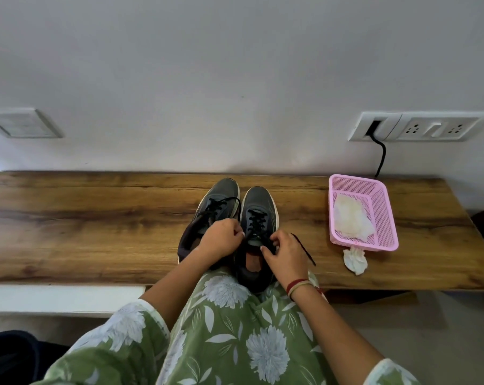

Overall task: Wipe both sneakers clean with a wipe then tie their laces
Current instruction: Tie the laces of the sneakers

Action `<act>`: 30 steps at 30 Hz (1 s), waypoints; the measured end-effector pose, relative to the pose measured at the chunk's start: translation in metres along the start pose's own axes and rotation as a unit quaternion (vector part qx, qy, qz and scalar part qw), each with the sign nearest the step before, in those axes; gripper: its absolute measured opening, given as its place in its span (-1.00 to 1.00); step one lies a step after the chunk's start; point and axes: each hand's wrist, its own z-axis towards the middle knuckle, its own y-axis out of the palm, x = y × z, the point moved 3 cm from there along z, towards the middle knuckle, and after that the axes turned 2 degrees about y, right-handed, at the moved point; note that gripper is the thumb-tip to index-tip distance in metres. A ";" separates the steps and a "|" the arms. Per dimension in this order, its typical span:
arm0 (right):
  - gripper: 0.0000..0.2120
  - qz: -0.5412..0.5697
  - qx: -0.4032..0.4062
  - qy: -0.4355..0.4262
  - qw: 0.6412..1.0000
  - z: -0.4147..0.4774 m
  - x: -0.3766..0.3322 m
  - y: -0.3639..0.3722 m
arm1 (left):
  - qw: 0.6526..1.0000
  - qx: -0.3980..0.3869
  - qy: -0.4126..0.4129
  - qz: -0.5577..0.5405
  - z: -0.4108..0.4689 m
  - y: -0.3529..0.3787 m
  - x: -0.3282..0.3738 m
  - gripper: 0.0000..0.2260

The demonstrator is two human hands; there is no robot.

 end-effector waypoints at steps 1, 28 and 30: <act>-0.78 0.003 0.002 0.004 1.000 0.001 0.000 0.000 | 1.000 0.002 -0.004 -0.008 0.000 0.002 0.000 -0.85; -0.84 0.095 -0.121 -0.056 0.986 0.040 0.018 -0.009 | 0.998 0.011 -0.023 -0.060 0.004 -0.002 -0.010 -0.84; -0.86 0.147 -0.138 -0.031 0.979 0.044 0.026 -0.009 | 0.998 0.014 -0.034 -0.056 0.004 -0.002 -0.013 -0.83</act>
